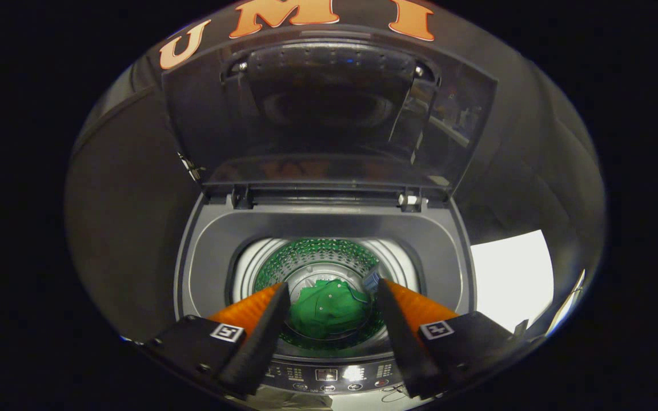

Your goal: Put the clothes into the washing machine and then close the washing machine lid.

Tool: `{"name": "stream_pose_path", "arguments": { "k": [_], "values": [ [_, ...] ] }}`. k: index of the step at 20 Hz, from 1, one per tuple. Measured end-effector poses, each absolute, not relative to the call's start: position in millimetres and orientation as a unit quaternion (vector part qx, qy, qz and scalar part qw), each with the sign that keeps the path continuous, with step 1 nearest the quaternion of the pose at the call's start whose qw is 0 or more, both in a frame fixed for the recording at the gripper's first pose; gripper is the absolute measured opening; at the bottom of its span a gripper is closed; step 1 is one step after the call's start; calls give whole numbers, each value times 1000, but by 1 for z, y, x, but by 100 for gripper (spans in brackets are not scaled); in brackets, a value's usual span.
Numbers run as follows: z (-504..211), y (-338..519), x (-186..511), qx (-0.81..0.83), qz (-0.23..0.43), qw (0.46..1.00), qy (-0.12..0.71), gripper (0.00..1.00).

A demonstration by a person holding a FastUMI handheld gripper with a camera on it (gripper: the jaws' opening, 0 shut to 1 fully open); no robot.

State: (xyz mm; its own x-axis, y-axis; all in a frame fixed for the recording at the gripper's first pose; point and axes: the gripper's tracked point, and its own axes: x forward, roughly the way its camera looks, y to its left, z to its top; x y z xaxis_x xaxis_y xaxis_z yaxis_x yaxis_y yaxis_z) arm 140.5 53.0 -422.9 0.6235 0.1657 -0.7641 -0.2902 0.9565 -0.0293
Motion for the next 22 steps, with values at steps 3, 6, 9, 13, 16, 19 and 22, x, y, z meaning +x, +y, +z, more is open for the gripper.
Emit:
{"name": "stream_pose_path", "arguments": {
  "k": [3,6,9,13,16,19,22],
  "values": [
    [-388,59,136,-74,125,903,403,100],
    [-344,70,138,-71,128,917,371,100],
    [-298,81,144,-74,138,927,340,100],
    [-239,94,166,-62,145,943,294,99],
    [-206,95,189,-61,139,951,269,100],
    [-182,98,206,-60,137,956,252,99],
    [-170,102,224,-57,138,959,240,99]
  ]
}}
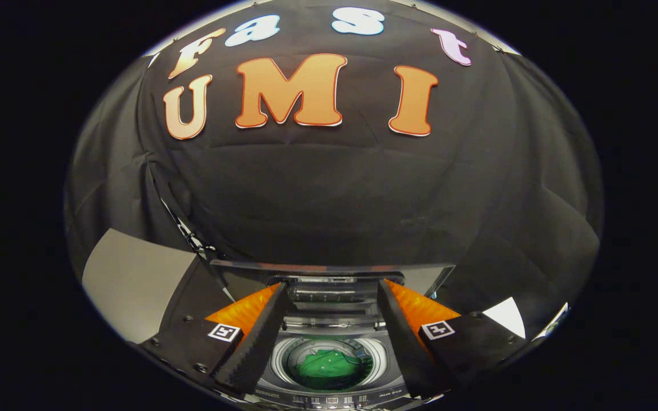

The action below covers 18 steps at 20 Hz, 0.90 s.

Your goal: Put the clothes into the washing machine and then close the washing machine lid.

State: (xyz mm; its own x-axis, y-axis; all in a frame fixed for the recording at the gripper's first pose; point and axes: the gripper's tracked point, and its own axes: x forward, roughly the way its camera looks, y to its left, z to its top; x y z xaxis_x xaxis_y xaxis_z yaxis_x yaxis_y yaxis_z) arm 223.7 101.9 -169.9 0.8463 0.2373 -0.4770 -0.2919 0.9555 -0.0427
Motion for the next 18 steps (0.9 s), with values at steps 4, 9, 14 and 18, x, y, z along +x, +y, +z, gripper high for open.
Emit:
{"name": "stream_pose_path", "arguments": {
  "k": [4,9,14,18],
  "values": [
    [-168,105,251,-54,134,962,232,99],
    [-169,113,288,-65,138,964,216,99],
    [-184,117,309,-63,139,961,229,100],
    [-194,117,318,-64,138,960,233,100]
  ]
}}
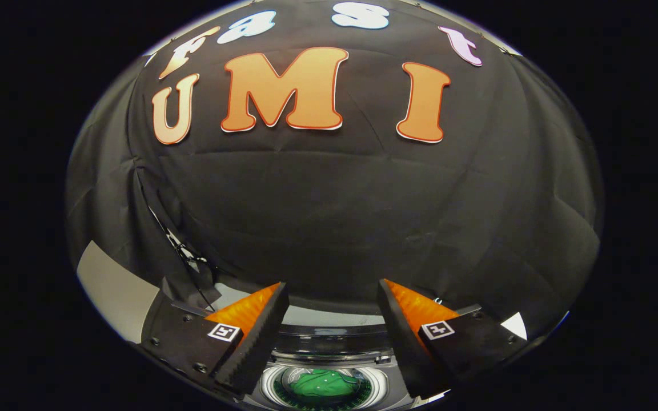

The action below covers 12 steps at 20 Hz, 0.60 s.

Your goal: Put the clothes into the washing machine and then close the washing machine lid.

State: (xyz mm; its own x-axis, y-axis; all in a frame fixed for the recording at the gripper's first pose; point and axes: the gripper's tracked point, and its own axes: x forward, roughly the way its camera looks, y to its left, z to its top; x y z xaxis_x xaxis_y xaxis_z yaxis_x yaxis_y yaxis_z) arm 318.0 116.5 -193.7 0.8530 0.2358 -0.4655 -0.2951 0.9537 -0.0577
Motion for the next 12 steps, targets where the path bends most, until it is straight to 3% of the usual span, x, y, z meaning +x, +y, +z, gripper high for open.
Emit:
{"name": "stream_pose_path", "arguments": {
  "k": [4,12],
  "values": [
    [-219,115,315,-49,141,953,264,100],
    [-219,111,299,-22,146,958,246,100]
  ]
}}
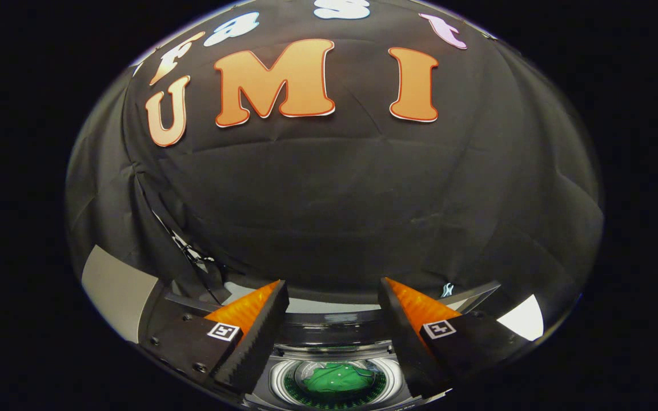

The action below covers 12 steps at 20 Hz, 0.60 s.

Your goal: Put the clothes into the washing machine and then close the washing machine lid.

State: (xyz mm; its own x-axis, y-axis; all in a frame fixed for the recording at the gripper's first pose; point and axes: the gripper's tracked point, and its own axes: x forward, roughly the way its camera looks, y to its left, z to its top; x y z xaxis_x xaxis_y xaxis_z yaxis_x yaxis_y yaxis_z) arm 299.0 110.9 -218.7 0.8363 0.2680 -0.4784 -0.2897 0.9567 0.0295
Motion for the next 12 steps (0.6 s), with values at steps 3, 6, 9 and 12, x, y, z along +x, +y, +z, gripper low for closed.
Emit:
{"name": "stream_pose_path", "arguments": {
  "k": [3,6,9,12],
  "values": [
    [-218,106,285,-21,147,960,239,100],
    [-219,102,270,-22,146,961,235,100],
    [-221,97,253,-23,145,961,234,100],
    [-225,93,239,-24,145,961,233,100]
  ]
}}
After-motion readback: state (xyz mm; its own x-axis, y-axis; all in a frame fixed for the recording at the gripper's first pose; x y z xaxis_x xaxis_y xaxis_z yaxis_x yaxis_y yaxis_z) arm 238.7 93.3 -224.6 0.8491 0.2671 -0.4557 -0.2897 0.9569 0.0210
